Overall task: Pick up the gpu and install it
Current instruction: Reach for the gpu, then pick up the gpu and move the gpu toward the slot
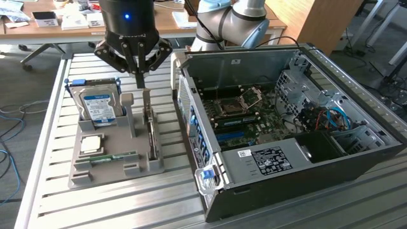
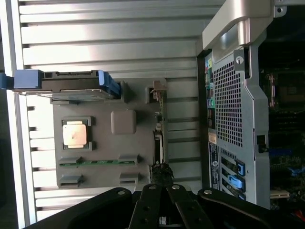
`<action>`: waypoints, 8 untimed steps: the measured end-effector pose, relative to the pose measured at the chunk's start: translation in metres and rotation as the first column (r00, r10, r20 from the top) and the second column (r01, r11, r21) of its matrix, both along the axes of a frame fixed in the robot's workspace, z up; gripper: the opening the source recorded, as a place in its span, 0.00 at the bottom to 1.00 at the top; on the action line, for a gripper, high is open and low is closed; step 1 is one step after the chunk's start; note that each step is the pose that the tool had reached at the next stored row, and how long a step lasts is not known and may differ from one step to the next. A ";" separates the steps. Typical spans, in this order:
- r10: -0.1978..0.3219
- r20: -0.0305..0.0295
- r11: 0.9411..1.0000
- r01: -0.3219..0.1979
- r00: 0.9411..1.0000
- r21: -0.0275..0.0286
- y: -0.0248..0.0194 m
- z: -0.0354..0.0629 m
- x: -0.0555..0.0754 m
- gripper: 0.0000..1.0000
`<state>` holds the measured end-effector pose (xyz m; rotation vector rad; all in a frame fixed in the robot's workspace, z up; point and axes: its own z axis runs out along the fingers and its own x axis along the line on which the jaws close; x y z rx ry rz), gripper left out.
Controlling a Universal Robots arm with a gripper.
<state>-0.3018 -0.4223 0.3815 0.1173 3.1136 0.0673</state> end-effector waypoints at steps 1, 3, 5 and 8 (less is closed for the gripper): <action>0.000 0.000 1.000 0.000 1.000 0.000 0.0000 -0.0005 0.000 0.11; 0.000 0.000 1.000 0.000 1.000 0.000 0.0000 -0.0013 0.000 0.11; 0.000 0.000 1.000 0.000 1.000 0.000 0.0000 -0.0015 0.000 0.11; 0.000 0.000 1.000 0.000 1.000 0.000 0.0000 -0.0015 0.000 0.11</action>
